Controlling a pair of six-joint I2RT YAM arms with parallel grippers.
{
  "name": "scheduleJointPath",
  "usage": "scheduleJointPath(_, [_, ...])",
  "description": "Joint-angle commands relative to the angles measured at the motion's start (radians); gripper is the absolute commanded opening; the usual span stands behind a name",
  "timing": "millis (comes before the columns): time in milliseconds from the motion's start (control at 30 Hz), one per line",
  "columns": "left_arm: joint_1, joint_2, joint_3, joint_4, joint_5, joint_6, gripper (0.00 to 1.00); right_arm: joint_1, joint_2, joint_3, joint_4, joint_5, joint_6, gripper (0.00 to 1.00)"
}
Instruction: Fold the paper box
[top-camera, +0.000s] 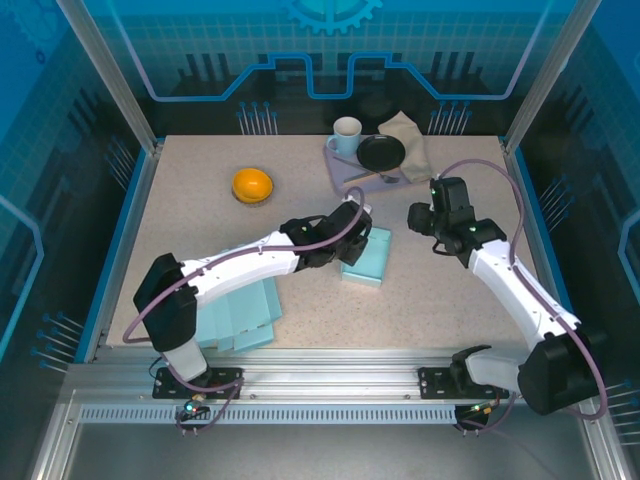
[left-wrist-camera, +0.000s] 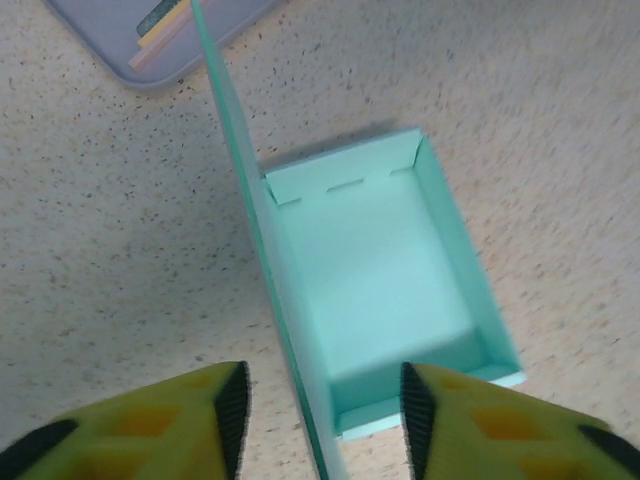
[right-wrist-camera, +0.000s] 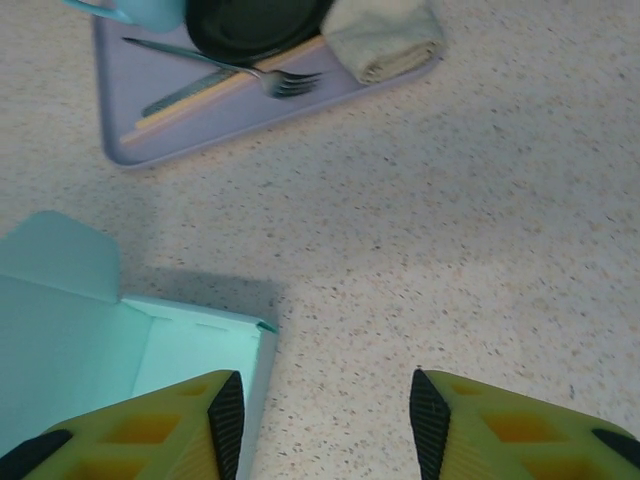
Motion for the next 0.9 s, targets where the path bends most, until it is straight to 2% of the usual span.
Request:
scheduleJointPath(0, [0.021, 0.004, 0.047, -0.056, -0.007, 0.169, 0.2, -0.013, -0.032, -0.003, 0.099, -0.134, -0.115, 0.51])
scheduleJointPath(33, [0.035, 0.002, 0.05, -0.063, 0.017, 0.191, 0.11, -0.013, -0.033, 0.001, 0.12, -0.148, -0.145, 0.51])
scheduleJointPath(100, [0.064, -0.011, 0.046, -0.065, 0.063, 0.231, 0.0, -0.016, -0.033, 0.001, 0.17, -0.18, -0.217, 0.52])
scheduleJointPath(200, [0.086, -0.063, 0.016, -0.053, 0.122, 0.348, 0.0, -0.028, -0.01, -0.004, 0.271, -0.304, -0.428, 0.53])
scheduleJointPath(300, [0.096, -0.154, -0.057, -0.01, 0.191, 0.499, 0.0, -0.065, 0.016, -0.001, 0.335, -0.544, -0.632, 0.54])
scheduleJointPath(400, [0.111, -0.255, -0.136, 0.018, 0.265, 0.637, 0.0, -0.132, 0.042, 0.014, 0.355, -0.808, -0.77, 0.55])
scheduleJointPath(500, [0.14, -0.359, -0.229, 0.066, 0.348, 0.775, 0.0, -0.175, 0.072, 0.017, 0.347, -0.943, -0.924, 0.55])
scheduleJointPath(600, [0.178, -0.461, -0.32, 0.149, 0.427, 0.874, 0.0, -0.19, 0.116, 0.04, 0.266, -0.989, -1.086, 0.55])
scheduleJointPath(700, [0.209, -0.521, -0.363, 0.188, 0.494, 0.941, 0.0, -0.178, 0.156, 0.075, 0.108, -1.032, -1.259, 0.54])
scheduleJointPath(867, [0.236, -0.539, -0.358, 0.177, 0.508, 0.995, 0.0, -0.108, 0.167, 0.045, 0.065, -1.041, -1.342, 0.55])
